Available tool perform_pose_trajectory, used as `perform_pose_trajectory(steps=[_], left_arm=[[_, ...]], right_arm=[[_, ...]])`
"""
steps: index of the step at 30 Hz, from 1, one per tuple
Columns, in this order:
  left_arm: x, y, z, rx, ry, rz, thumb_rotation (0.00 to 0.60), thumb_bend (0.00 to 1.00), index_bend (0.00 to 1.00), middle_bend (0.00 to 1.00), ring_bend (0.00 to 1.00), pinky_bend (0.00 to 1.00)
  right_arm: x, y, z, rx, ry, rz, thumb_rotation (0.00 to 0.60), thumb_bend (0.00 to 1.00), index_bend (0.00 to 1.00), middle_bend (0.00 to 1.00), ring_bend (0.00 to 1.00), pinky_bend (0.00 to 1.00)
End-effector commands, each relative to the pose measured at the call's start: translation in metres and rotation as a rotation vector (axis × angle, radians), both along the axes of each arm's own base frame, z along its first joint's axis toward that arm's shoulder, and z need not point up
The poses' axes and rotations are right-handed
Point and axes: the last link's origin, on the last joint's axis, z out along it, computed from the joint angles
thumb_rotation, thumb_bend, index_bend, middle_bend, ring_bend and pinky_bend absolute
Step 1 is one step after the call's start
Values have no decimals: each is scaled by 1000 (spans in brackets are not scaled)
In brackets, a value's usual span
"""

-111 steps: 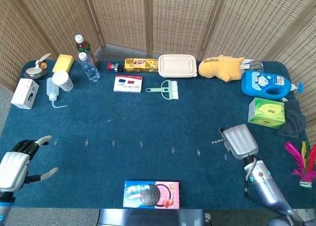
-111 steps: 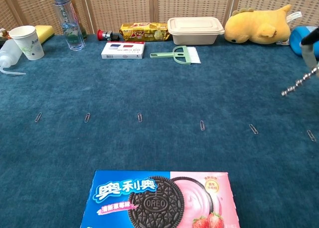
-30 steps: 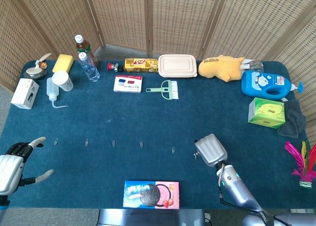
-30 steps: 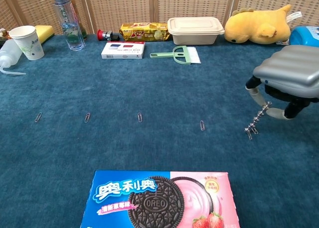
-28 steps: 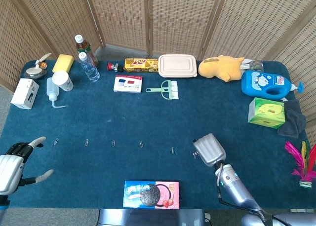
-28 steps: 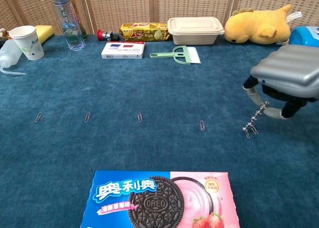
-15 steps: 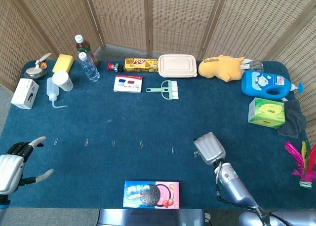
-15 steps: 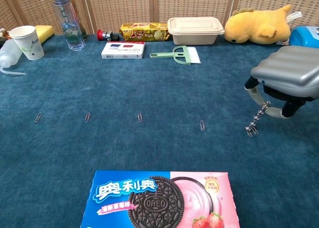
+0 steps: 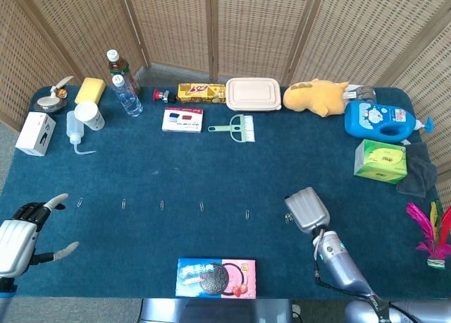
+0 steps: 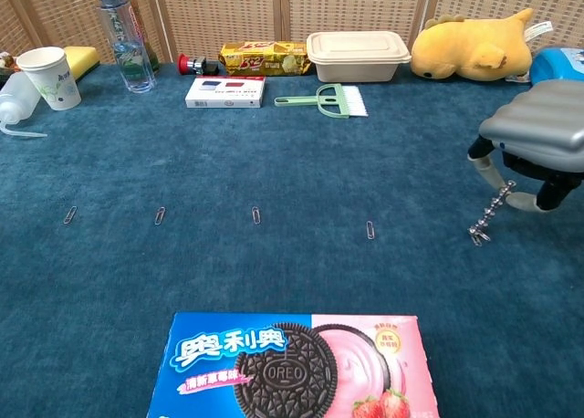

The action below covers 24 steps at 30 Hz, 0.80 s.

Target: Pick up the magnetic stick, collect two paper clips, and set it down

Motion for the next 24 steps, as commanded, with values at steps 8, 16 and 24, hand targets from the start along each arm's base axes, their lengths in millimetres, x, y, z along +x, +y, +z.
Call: perform_pose_trajectory(steps=[8, 16, 24], left_arm=[[1, 0, -1, -3, -2, -3, 442, 202, 146, 328, 290, 237], [1, -1, -1, -4, -4, -6, 439, 202, 140, 328, 290, 237], [1, -3, 0, -1, -3, -3, 438, 202, 139, 328, 290, 237]], right_arm=[[6, -7, 17, -50, -18, 11, 600, 471, 661, 894, 955, 1000], [21, -28, 44, -140, -101, 0, 600, 470, 668, 894, 952, 1000], [39, -57, 57, -185, -192, -2, 600, 470, 668, 894, 952, 1000]])
